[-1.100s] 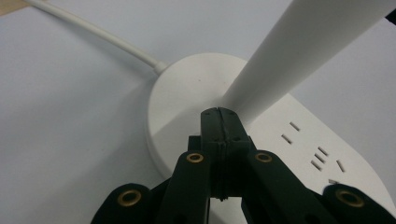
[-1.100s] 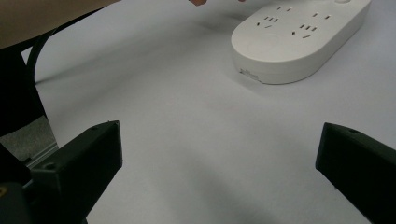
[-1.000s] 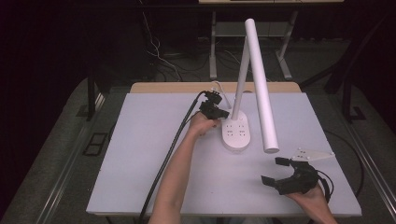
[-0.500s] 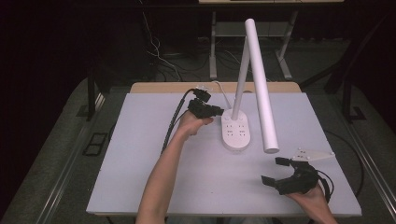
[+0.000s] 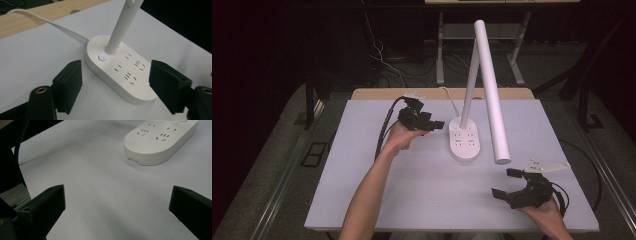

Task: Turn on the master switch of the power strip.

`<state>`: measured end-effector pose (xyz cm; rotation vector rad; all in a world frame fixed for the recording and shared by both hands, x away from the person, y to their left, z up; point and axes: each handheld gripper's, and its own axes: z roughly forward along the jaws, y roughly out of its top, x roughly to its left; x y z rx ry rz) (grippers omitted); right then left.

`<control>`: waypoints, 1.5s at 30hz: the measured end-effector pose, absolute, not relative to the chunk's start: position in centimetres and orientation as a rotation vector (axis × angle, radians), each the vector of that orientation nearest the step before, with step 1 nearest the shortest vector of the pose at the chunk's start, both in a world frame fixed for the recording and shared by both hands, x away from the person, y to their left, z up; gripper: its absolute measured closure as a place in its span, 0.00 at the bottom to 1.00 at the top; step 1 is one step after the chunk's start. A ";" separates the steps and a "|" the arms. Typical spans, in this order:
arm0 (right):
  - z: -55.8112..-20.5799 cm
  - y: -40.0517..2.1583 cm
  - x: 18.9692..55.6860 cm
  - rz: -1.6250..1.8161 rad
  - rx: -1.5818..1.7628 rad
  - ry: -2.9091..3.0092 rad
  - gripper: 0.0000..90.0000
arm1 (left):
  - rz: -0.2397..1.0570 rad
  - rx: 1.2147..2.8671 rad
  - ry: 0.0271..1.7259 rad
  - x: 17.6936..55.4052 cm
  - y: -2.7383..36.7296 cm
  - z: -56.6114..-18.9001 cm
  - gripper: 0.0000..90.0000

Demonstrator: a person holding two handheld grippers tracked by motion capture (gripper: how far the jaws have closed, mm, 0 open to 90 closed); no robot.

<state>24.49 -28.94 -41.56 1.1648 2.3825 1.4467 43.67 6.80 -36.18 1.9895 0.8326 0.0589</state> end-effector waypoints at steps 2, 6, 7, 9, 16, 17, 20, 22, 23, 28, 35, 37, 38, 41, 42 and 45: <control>-41.6 -28.9 24.5 1.447 1.163 2.382 0.00 | 0.058 1.977 0.836 43.2 7.3 -35.9 0.21; -41.5 -28.9 24.5 1.448 1.171 2.384 0.00 | 0.049 1.979 0.838 42.4 8.4 -35.6 0.09; -41.5 -28.9 24.4 1.447 1.169 2.385 0.00 | 0.054 1.978 0.848 42.1 8.7 -35.5 0.03; -41.5 -28.9 24.4 1.448 1.166 2.382 0.00 | 0.051 1.968 0.844 41.6 9.3 -35.5 0.00; -41.6 -28.8 24.5 1.449 1.167 2.381 0.00 | 0.069 1.956 0.858 39.8 11.2 -35.6 0.00; -41.6 -28.8 24.5 1.448 1.164 2.381 0.00 | 0.070 1.951 0.860 39.5 11.4 -35.6 0.00; -41.6 -28.8 24.5 1.449 1.165 2.378 0.00 | 0.079 1.934 0.859 38.5 12.0 -35.8 0.00; -41.6 -28.8 24.5 1.449 1.166 2.378 0.00 | 0.089 1.933 0.859 37.8 12.3 -36.0 0.00; -41.6 -28.8 24.5 1.448 1.164 2.378 0.00 | 0.088 1.932 0.860 37.5 12.4 -36.1 0.00; -41.5 -28.8 24.4 1.445 1.166 2.380 0.00 | 0.109 1.931 0.854 35.9 13.0 -36.7 0.00; -41.5 -28.8 24.4 1.444 1.168 2.379 0.00 | 0.130 1.918 0.838 33.3 14.1 -37.8 0.00; -41.6 -28.8 24.4 1.445 1.165 2.377 0.00 | 0.138 1.908 0.844 32.5 14.3 -38.2 0.00; -41.5 -28.7 24.4 1.444 1.166 2.377 0.00 | 0.139 1.903 0.841 32.1 14.5 -38.4 0.00; -41.6 -28.7 24.4 1.443 1.167 2.377 0.00 | 0.156 1.907 0.841 31.0 14.9 -39.0 0.00; -41.6 -28.7 24.4 1.442 1.167 2.378 0.00 | 0.152 1.903 0.845 30.7 15.0 -39.2 0.00; -41.6 -28.6 24.4 1.440 1.167 2.378 0.00 | 0.168 1.893 0.849 29.6 15.5 -39.8 0.00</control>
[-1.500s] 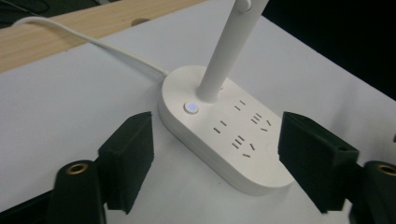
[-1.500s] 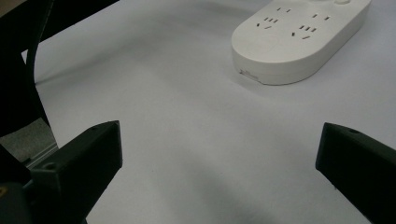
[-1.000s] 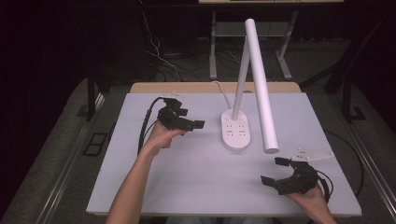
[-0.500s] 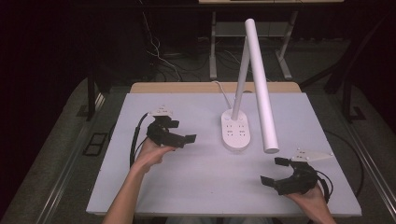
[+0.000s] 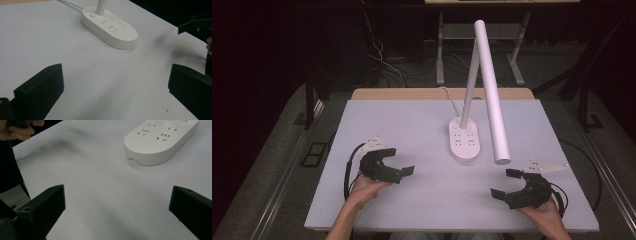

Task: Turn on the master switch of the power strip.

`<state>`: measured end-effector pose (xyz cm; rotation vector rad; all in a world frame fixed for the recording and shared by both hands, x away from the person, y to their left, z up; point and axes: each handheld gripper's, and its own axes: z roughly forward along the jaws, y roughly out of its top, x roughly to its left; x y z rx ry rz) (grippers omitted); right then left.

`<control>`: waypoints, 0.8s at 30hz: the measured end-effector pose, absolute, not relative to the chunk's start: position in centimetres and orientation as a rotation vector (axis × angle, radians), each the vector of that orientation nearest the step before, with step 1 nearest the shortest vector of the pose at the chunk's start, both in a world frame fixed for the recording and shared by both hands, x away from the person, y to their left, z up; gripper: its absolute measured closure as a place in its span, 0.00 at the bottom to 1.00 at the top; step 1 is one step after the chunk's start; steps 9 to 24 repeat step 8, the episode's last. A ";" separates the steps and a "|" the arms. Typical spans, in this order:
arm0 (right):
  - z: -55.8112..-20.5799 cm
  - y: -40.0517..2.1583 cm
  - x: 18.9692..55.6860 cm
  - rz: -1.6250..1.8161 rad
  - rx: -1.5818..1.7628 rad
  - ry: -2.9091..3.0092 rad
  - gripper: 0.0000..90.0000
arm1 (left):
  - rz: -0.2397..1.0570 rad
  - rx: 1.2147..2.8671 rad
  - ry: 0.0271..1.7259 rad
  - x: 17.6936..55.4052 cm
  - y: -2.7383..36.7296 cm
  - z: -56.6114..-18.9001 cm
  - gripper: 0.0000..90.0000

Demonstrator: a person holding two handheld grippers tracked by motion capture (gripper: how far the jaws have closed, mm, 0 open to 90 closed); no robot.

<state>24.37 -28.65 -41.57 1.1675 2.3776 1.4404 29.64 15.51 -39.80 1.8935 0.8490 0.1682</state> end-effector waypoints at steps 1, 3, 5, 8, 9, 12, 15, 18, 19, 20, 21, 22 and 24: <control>-41.6 -28.6 24.4 1.441 1.169 2.377 0.00 | 0.172 1.889 0.854 29.3 15.7 -40.0 0.00; -41.6 -28.6 24.4 1.439 1.173 2.382 0.00 | 0.172 1.879 0.864 28.9 16.0 -40.5 0.00; -41.6 -28.6 24.4 1.437 1.172 2.383 0.00 | 0.171 1.878 0.864 28.5 16.2 -40.7 0.00; -41.6 -28.5 24.3 1.435 1.174 2.382 0.00 | 0.173 1.885 0.861 28.0 16.4 -41.2 0.00; -41.6 -28.5 24.3 1.435 1.174 2.382 0.00 | 0.173 1.885 0.861 28.0 16.4 -41.2 0.00; -41.6 -28.5 24.3 1.435 1.174 2.382 0.00 | 0.173 1.885 0.861 28.0 16.4 -41.2 0.00; -41.6 -28.5 24.3 1.435 1.174 2.382 0.00 | 0.173 1.885 0.861 28.0 16.4 -41.2 0.00; -41.6 -28.5 24.3 1.435 1.174 2.382 0.00 | 0.173 1.885 0.861 28.0 16.4 -41.2 0.00; -41.6 -28.5 24.3 1.435 1.174 2.382 0.00 | 0.173 1.885 0.861 28.0 16.4 -41.2 0.00; -41.6 -28.5 24.3 1.435 1.174 2.382 0.00 | 0.173 1.885 0.861 28.0 16.4 -41.2 0.00; -41.6 -28.5 24.3 1.435 1.174 2.382 0.00 | 0.173 1.885 0.861 28.0 16.4 -41.2 0.00; -41.6 -28.5 24.3 1.435 1.174 2.382 0.00 | 0.173 1.885 0.861 28.0 16.4 -41.2 0.00; -41.6 -28.5 24.3 1.435 1.174 2.382 0.00 | 0.173 1.885 0.861 28.0 16.4 -41.2 0.00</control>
